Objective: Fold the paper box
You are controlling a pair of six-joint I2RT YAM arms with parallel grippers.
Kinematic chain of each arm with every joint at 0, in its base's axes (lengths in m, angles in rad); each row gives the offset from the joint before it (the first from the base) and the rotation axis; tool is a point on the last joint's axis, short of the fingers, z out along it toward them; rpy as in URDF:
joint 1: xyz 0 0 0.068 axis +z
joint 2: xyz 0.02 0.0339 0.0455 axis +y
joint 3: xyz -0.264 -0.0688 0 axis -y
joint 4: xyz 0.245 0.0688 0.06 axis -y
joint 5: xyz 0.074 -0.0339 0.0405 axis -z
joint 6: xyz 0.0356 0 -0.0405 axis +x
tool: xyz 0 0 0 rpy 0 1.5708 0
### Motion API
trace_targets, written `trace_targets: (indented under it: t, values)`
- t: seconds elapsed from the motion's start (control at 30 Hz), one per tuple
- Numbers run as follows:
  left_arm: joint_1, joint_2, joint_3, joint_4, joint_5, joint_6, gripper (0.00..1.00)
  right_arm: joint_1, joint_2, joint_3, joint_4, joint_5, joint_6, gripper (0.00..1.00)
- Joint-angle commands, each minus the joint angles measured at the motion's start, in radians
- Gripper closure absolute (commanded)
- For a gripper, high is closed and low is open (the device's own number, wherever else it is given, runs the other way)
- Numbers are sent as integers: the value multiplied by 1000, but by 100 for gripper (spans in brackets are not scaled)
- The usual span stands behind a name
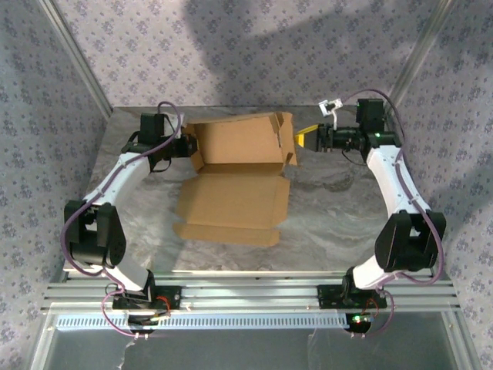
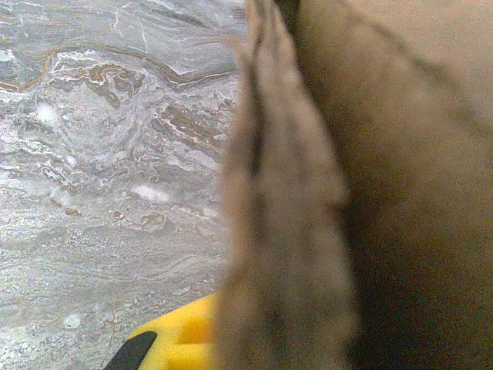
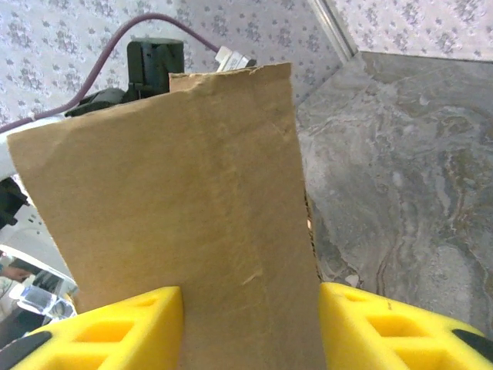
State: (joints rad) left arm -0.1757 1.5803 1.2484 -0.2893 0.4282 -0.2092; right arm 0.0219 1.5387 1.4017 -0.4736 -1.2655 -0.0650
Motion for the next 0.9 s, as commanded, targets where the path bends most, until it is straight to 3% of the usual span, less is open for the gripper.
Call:
trace_targets:
  t: [0.0,0.23,0.87]
  values:
    - [2,-3,35,-4,40,3,100,23,33,40,-72,33,-53,53]
    - [-5,-11,43,-16,40,5,100,94,-1,46,-77,195,-74,43]
    - [-54,-32,48,-36,-1,12,100,251,-57,10,-3,661,-68,35]
